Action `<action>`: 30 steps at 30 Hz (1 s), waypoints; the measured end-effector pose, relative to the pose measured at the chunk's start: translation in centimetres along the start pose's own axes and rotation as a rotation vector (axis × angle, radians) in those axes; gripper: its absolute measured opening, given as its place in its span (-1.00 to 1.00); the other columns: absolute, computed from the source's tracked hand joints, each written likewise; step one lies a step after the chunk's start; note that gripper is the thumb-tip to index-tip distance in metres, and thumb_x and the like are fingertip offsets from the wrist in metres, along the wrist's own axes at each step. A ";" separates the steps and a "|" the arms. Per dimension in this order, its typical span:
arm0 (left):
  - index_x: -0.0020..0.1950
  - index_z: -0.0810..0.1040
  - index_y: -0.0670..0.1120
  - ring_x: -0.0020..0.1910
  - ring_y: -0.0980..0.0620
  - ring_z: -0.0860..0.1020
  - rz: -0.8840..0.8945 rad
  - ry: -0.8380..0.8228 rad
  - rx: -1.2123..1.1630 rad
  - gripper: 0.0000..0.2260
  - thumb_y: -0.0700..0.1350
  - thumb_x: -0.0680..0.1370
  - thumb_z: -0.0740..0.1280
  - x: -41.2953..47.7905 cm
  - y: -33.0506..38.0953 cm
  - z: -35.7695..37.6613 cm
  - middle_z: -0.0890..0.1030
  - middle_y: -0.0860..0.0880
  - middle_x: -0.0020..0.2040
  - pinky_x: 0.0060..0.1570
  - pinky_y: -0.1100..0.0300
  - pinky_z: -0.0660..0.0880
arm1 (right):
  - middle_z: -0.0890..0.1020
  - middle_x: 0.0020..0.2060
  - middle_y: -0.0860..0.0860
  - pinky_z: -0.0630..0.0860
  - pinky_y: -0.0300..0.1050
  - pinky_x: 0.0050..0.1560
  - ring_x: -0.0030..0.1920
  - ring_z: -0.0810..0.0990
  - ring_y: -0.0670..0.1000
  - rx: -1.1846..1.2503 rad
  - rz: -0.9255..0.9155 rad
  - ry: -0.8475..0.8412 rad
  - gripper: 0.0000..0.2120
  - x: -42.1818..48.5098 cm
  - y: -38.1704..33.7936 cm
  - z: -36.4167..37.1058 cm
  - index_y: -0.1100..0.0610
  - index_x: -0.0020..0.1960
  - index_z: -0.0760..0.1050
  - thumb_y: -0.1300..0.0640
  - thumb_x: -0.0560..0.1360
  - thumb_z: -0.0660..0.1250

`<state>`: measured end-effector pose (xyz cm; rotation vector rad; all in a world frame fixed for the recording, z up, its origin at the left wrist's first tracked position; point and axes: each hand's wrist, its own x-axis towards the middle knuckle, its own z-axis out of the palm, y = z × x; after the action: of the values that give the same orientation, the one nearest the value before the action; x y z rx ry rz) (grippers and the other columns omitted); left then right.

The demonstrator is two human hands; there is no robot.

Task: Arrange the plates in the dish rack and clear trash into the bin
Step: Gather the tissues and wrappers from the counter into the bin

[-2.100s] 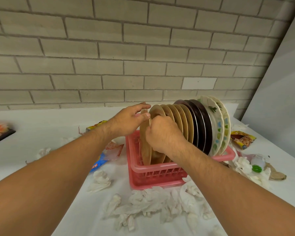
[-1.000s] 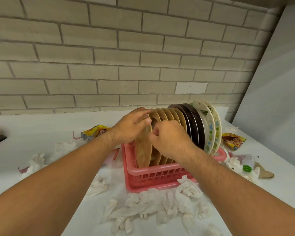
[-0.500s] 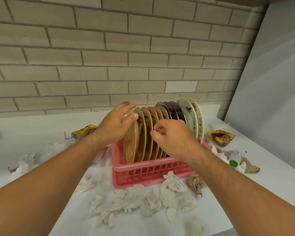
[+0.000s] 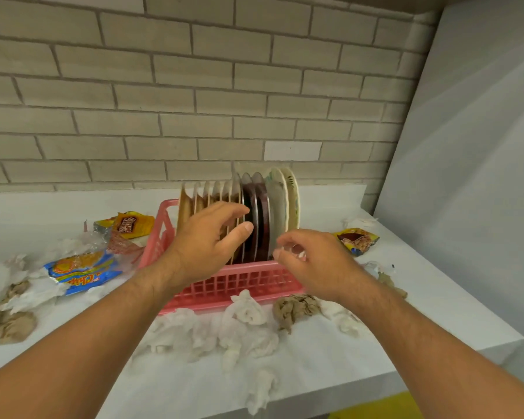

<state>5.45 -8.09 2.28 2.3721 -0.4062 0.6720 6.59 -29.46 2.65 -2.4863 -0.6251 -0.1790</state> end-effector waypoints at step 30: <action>0.32 0.44 0.02 0.14 0.14 0.47 0.072 -0.191 0.110 -0.65 0.12 0.59 0.19 -2.4 5.7 4.0 0.52 0.10 0.20 0.13 0.15 0.48 | 0.54 0.03 -0.18 0.42 -0.19 0.07 0.08 0.52 -0.10 -0.128 0.202 0.029 -0.71 -7.1 5.3 -3.3 -0.01 0.26 0.52 -0.04 0.58 0.26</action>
<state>2.41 -14.65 1.01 2.5467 -0.5512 0.5127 2.86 -37.99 0.97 -2.6460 -0.3573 -0.1822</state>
